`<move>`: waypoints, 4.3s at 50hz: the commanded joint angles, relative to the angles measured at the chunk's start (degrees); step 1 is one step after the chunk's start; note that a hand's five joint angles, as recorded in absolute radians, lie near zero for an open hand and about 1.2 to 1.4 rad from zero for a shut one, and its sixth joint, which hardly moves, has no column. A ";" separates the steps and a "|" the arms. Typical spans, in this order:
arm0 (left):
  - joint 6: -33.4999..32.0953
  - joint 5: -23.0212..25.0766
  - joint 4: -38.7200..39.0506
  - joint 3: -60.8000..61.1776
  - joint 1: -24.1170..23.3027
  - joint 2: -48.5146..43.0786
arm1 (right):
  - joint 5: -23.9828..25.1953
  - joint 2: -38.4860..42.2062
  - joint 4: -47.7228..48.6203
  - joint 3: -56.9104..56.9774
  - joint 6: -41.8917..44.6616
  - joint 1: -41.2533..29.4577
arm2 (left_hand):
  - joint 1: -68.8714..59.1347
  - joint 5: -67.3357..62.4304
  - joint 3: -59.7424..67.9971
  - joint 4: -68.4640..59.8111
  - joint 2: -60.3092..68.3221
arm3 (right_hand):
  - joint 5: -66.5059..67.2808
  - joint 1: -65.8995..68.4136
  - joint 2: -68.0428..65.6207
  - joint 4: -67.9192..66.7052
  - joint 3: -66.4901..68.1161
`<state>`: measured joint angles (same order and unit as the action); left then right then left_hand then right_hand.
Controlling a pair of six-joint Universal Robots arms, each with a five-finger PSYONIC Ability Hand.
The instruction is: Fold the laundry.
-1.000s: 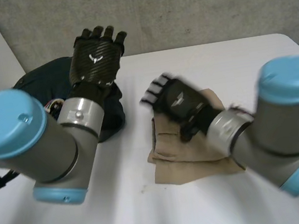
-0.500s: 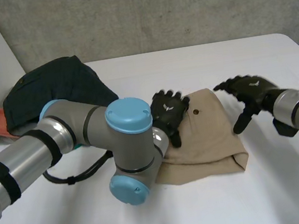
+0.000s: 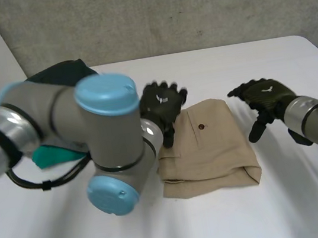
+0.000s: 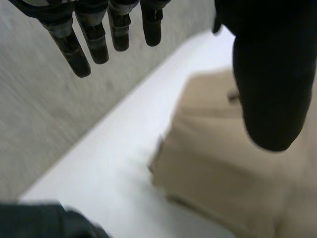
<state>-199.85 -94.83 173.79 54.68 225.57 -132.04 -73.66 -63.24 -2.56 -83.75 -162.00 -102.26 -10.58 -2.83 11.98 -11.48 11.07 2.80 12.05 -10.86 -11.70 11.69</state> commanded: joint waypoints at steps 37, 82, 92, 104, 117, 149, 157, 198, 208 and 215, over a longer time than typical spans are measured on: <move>13.34 33.22 1.47 13.70 3.12 19.01 | 9.42 6.29 13.72 -10.74 -14.05 1.19 | -1.48 0.77 0.08 -0.59 0.99 | 67.20 67.95 -69.14 -68.30 68.31; 13.52 33.13 1.55 13.08 3.38 20.86 | -7.98 49.36 -5.79 71.45 -16.07 24.74 | -1.48 0.77 0.08 -0.59 0.99 | 6.63 7.38 -8.58 -7.73 7.75; 13.43 29.62 1.55 12.73 3.73 21.91 | -11.15 31.54 -0.62 51.70 -5.00 21.14 | -1.65 0.60 0.25 -0.76 1.16 | -2.80 -2.05 0.86 1.70 -1.69; 11.86 15.92 5.85 12.55 14.10 24.46 | 2.98 -0.63 17.85 3.73 9.57 9.65 | -1.48 0.77 0.08 -0.59 0.99 | -2.80 -2.05 0.86 1.70 -1.69; -19.69 6.76 15.08 6.50 31.06 5.32 | 5.37 -9.09 17.06 -16.88 27.96 1.36 | -1.14 1.11 -0.26 -0.25 0.65 | -2.80 -2.05 0.86 1.70 -1.69; 8.86 7.83 16.41 5.96 4.71 12.08 | 3.18 -16.65 14.33 -18.64 12.50 5.40 | -69.42 -67.17 68.02 -68.52 68.93 | -2.80 -2.05 0.86 1.70 -1.69; 11.15 2.37 12.72 4.64 -5.58 0.91 | 3.18 -16.83 14.25 -18.20 7.75 8.66 | -69.42 -67.17 68.02 -68.52 68.93 | -2.80 -2.05 0.86 1.70 -1.69; -7.31 19.42 5.86 4.47 7.95 -4.98 | 5.64 -17.18 -2.28 -23.92 -4.82 13.32 | -69.34 -67.09 67.94 -68.45 68.85 | 7.80 8.55 -9.74 -8.90 8.92; -1.61 12.23 3.40 10.34 5.76 8.87 | 5.11 -12.35 1.32 -8.73 -5.26 9.36 | -69.42 -67.17 68.02 -68.52 68.93 | 67.20 67.95 -69.14 -68.30 68.31; 1.03 0.64 5.15 17.02 0.24 21.37 | 4.85 -6.03 6.51 4.81 -2.63 7.26 | -69.42 -67.17 68.02 -68.52 68.93 | 67.20 67.95 -69.14 -68.30 68.31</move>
<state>-200.92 -84.99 177.51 66.11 230.33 -120.51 -68.61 -74.23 0.20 -89.07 -166.95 -93.33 -61.16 -55.68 68.09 -68.44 68.38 56.33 62.74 -67.42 -68.38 67.76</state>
